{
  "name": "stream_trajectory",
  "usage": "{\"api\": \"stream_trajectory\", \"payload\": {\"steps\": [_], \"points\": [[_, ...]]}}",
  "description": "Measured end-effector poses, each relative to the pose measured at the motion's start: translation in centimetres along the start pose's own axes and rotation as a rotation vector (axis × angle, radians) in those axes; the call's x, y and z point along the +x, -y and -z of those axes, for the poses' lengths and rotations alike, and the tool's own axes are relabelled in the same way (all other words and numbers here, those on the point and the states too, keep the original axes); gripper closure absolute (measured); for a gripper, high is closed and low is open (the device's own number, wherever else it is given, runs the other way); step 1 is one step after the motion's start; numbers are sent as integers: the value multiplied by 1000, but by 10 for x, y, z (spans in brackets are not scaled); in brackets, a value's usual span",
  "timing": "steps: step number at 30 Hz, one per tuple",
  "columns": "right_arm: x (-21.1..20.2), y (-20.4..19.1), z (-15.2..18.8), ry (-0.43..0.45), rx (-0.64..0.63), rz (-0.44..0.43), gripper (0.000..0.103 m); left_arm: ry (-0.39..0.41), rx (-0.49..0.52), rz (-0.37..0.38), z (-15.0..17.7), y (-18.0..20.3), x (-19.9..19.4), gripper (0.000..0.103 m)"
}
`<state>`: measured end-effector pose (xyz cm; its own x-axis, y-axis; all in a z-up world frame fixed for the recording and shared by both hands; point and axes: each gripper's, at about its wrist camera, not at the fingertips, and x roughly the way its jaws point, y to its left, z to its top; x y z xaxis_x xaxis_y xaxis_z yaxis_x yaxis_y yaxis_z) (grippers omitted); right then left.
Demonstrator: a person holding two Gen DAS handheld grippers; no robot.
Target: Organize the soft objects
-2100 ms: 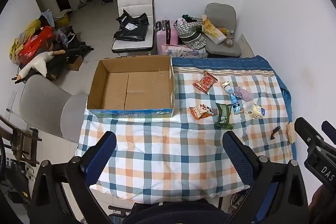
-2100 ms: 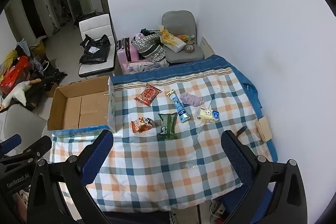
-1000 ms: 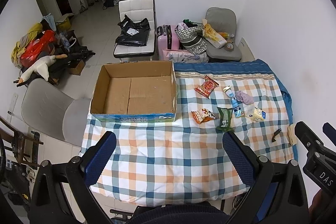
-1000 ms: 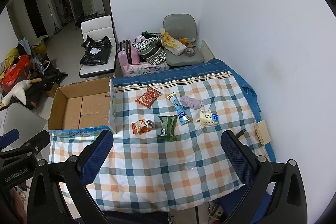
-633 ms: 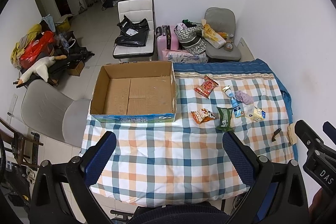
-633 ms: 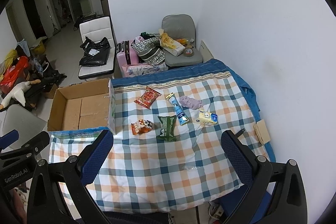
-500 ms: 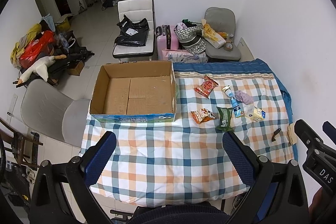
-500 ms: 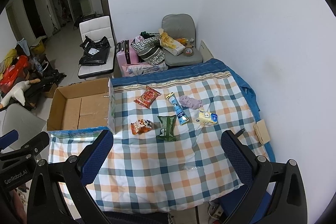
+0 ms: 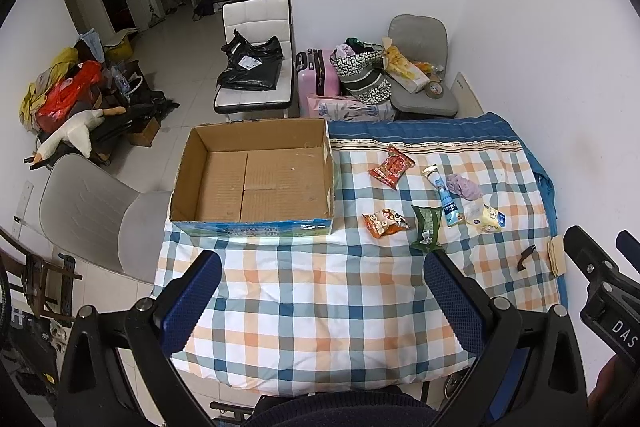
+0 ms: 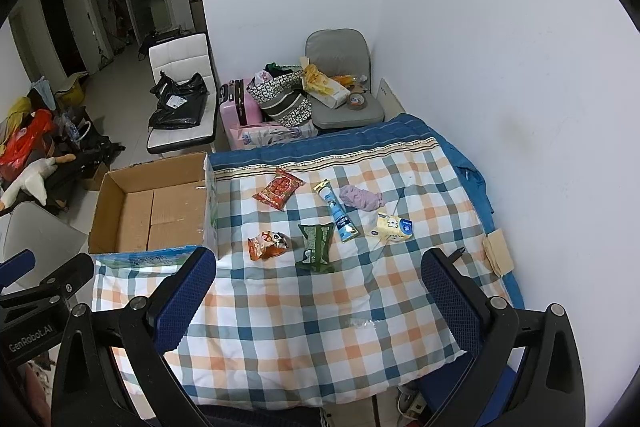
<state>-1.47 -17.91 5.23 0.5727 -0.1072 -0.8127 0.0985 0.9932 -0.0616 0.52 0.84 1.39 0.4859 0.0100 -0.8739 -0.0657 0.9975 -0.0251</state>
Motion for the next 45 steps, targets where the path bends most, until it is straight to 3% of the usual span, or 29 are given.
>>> {"api": "stream_trajectory", "payload": {"steps": [39,45], "points": [[-1,1,1,5,2,-5,0,14,-3,-13,-7,2,0,0],[20,7,-9,-30,39,-24,0,19,-2,-10,-14,1,5,0]]}}
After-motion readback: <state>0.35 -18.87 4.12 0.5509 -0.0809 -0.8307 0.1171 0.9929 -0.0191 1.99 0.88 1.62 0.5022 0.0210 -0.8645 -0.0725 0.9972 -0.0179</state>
